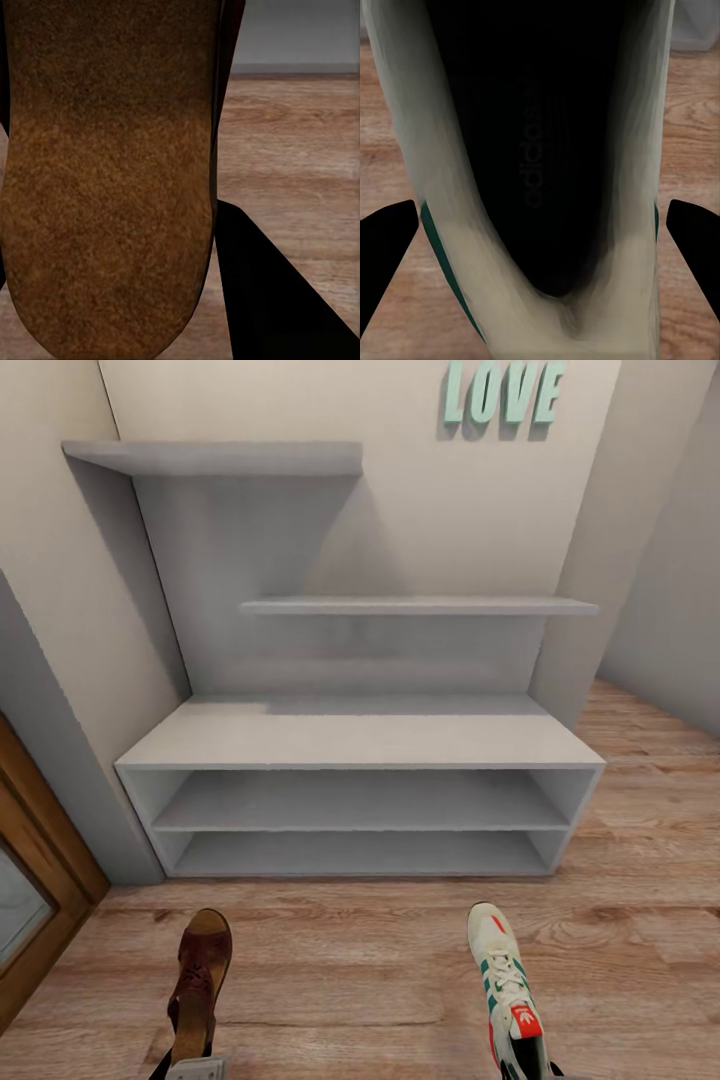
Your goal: Pick up the two gym shoes and the two sandals from the corridor floor and place them onto the hallstand (shoe rack) in the corridor, making sure they are on the rack and not on the floor. Arrange them so the two gym shoes are next to each other and the two sandals are next to each other.
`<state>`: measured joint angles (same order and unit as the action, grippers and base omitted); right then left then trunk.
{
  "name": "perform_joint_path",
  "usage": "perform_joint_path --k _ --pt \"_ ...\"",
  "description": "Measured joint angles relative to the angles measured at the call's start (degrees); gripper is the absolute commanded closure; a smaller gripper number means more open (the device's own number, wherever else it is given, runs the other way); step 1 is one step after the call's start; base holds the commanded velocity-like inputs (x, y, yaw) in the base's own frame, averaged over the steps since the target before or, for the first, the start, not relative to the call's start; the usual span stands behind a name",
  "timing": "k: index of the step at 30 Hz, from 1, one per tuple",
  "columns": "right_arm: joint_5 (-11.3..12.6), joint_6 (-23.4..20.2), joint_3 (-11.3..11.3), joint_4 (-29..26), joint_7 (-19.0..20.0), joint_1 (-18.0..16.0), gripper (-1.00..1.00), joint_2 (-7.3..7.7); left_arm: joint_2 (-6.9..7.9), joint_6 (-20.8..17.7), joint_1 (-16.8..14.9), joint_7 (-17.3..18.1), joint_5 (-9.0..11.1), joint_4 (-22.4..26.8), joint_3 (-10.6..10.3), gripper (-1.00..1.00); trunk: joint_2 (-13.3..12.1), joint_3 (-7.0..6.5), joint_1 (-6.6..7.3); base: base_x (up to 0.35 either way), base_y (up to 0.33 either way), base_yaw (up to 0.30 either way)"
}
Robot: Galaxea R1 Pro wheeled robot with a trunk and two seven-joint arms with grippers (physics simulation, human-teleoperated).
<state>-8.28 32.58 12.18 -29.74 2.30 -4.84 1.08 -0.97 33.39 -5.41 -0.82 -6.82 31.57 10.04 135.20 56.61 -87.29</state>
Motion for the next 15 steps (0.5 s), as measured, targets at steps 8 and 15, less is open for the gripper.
perform_joint_path --k 8,15 --pt "0.0 -0.1 0.2 0.1 -0.1 0.0 1.0 0.13 -0.02 -0.1 0.0 0.1 0.0 0.0 0.0 1.0 0.0 0.0 0.0 0.0 0.0 0.0" --pt "-0.1 -0.1 0.2 0.3 0.0 0.0 1.0 0.25 -0.07 -0.3 0.0 0.1 -0.2 0.0 -0.5 1.0 0.0 0.0 0.0 0.0 0.0 0.0"
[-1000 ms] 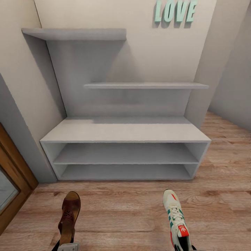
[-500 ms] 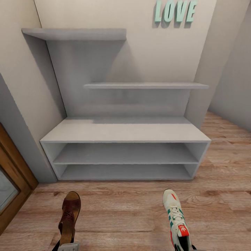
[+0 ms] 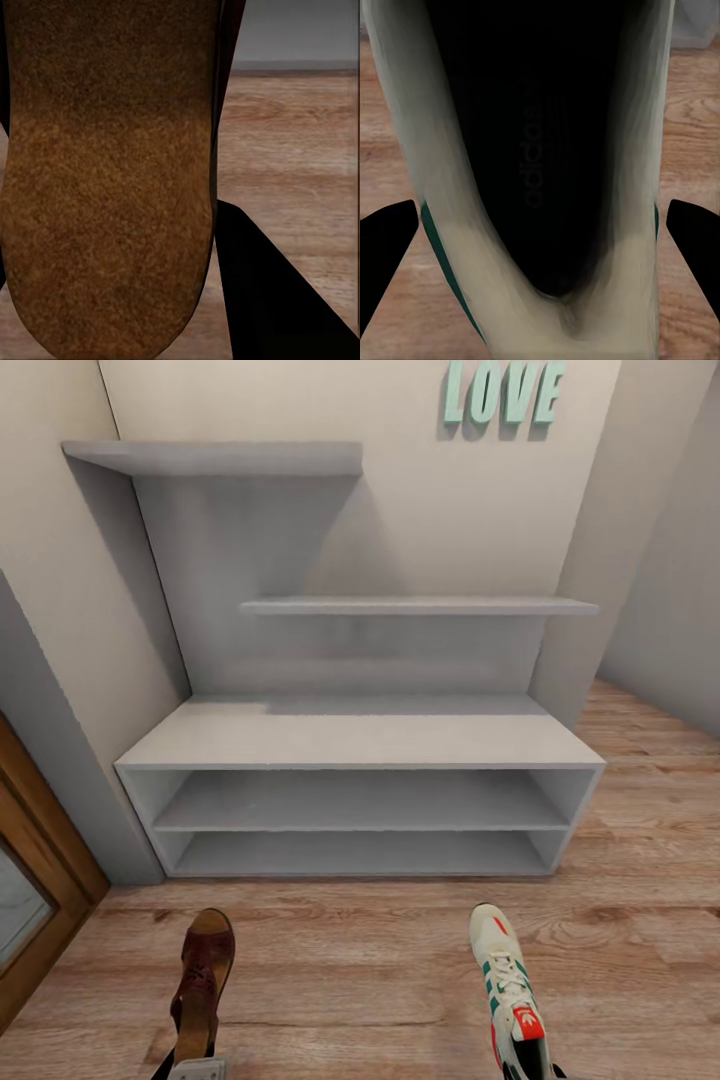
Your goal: Pick up the two gym shoes and the two sandals from the corridor floor and place them onto the hallstand (shoe rack) in the corridor, making sure they are on the rack and not on the floor. Arrange them so the two gym shoes are next to each other and the two sandals are next to each other.
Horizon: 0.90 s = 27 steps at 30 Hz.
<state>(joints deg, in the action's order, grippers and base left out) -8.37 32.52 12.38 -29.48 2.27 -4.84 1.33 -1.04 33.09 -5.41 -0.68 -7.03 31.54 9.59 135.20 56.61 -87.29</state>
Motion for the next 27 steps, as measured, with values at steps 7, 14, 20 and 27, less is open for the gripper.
perform_joint_path --k 7,14,20,27 --pt "0.5 0.0 0.6 -0.4 -0.2 0.0 1.0 2.68 -0.1 -0.8 -0.6 0.1 0.1 0.0 0.0 1.0 0.0 0.0 0.0 0.0 0.0 0.0" --pt "1.8 -0.1 9.5 -0.8 -0.2 0.0 1.0 7.85 -0.62 -3.8 -1.8 0.1 -0.3 1.0 -0.2 1.0 0.0 0.0 0.0 0.0 0.0 0.0" --pt "3.0 -0.5 23.3 -3.8 0.0 0.0 1.0 12.16 -1.41 -14.3 -7.8 0.2 -0.4 3.1 -0.3 1.0 0.0 0.0 0.0 0.0 0.0 0.0" --pt "6.7 -3.9 36.0 -5.5 0.0 0.0 1.0 16.24 -2.74 -27.5 -15.7 0.5 -0.4 4.2 -4.5 1.0 0.0 0.0 0.0 0.0 0.0 0.0"
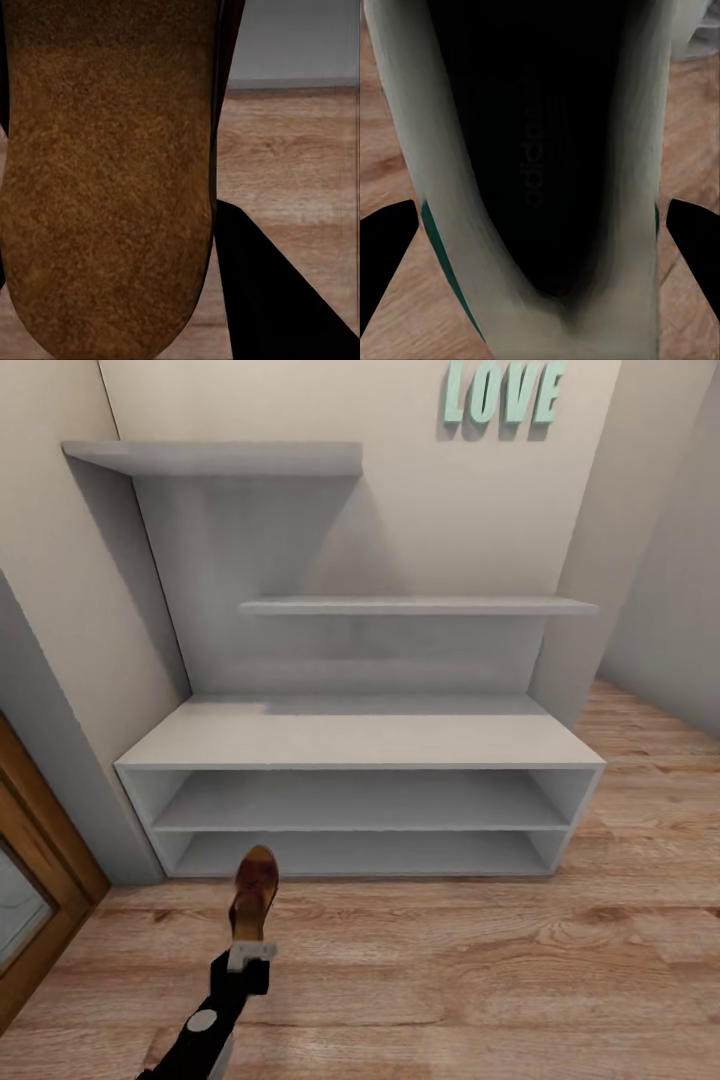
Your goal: Pick up the two gym shoes and the two sandals from the corridor floor and place them onto the hallstand (shoe rack) in the corridor, making sure they are on the rack and not on the floor. Arrange them so the two gym shoes are next to each other and the two sandals are next to each other.
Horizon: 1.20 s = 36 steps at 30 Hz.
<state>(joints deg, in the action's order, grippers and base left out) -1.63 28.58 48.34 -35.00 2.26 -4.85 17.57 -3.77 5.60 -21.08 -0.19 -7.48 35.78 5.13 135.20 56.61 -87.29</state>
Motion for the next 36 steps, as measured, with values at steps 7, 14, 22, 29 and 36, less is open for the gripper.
perform_joint_path --k 7,14,22,29,36 --pt "1.0 -4.5 11.6 -2.1 -0.1 0.0 1.0 1.85 -1.26 -14.1 -7.2 0.8 0.4 1.9 -6.1 1.0 0.0 0.0 0.0 0.0 0.0 0.0" --pt "1.0 -10.5 21.7 -5.9 -0.1 0.0 1.0 2.58 -2.3 -25.0 -13.8 2.2 0.5 2.1 -7.6 1.0 0.0 -0.01 0.0 0.0 0.0 0.0" --pt "0.7 -15.9 23.6 -11.6 -0.1 0.0 1.0 0.37 -2.15 -28.9 -16.7 2.3 0.4 4.1 -7.7 1.0 0.0 0.0 0.0 0.0 0.0 0.0" --pt "0.6 -16.2 22.8 -17.7 0.0 0.0 1.0 -5.17 -2.12 -31.5 -17.0 2.2 0.5 7.5 -7.6 1.0 0.0 0.04 0.0 0.0 0.0 0.0" --pt "0.6 -16.2 22.9 -18.0 0.2 0.0 1.0 -5.42 -2.11 -36.0 -17.4 2.1 0.5 7.7 -7.7 1.0 2.0 1.44 -1.1 0.0 0.0 0.0"
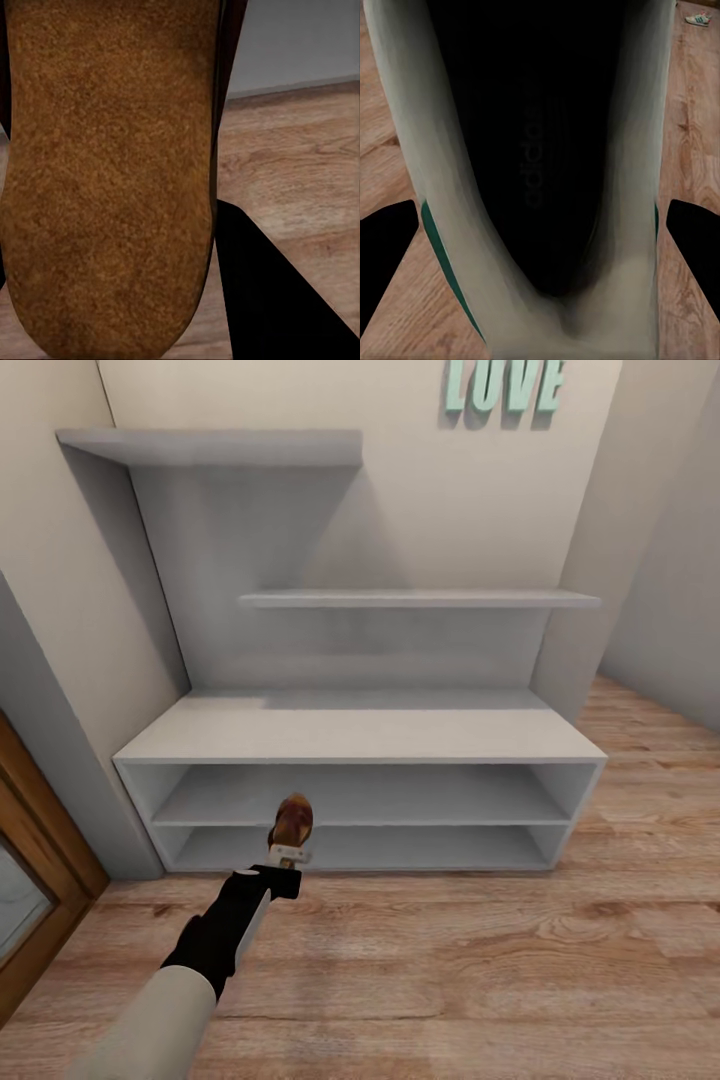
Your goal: Pick up the two gym shoes and the two sandals from the corridor floor and place them onto the hallstand (shoe rack) in the corridor, making sure they are on the rack and not on the floor. Arrange them so the two gym shoes are next to each other and the two sandals are next to each other.
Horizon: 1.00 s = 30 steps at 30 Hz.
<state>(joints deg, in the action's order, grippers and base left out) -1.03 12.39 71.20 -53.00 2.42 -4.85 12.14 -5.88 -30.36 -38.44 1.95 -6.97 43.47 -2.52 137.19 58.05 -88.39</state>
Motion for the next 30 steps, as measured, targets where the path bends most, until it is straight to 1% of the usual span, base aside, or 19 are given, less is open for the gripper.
perform_joint_path --k 15,16,23,27,30 --pt "-0.2 0.0 0.1 -0.2 0.1 0.0 1.0 0.47 0.06 -0.5 0.0 0.0 0.0 0.0 0.2 1.0 6.0 4.04 -3.3 0.0 0.0 0.0" --pt "-0.3 0.0 0.2 -0.2 0.1 0.0 1.0 0.52 0.1 -0.5 0.0 0.0 0.0 0.0 0.2 1.0 6.0 4.33 -3.33 0.0 0.0 0.0" --pt "-0.4 0.0 0.4 -0.3 0.0 0.0 1.0 0.44 0.25 -0.5 0.1 0.0 -0.2 0.1 -0.3 1.0 6.0 4.44 -3.32 0.0 0.0 0.0" --pt "-0.4 0.0 0.4 -0.3 0.0 0.1 1.0 0.36 0.26 -0.4 0.1 -0.1 -0.3 0.1 -0.1 1.0 6.0 4.44 -3.32 0.016 0.0 0.0" --pt "-0.4 0.1 0.4 -0.3 0.0 0.1 1.0 0.35 0.29 -0.3 0.1 -0.1 -0.3 0.1 0.1 1.0 6.0 4.44 -3.31 0.141 0.0 0.0"
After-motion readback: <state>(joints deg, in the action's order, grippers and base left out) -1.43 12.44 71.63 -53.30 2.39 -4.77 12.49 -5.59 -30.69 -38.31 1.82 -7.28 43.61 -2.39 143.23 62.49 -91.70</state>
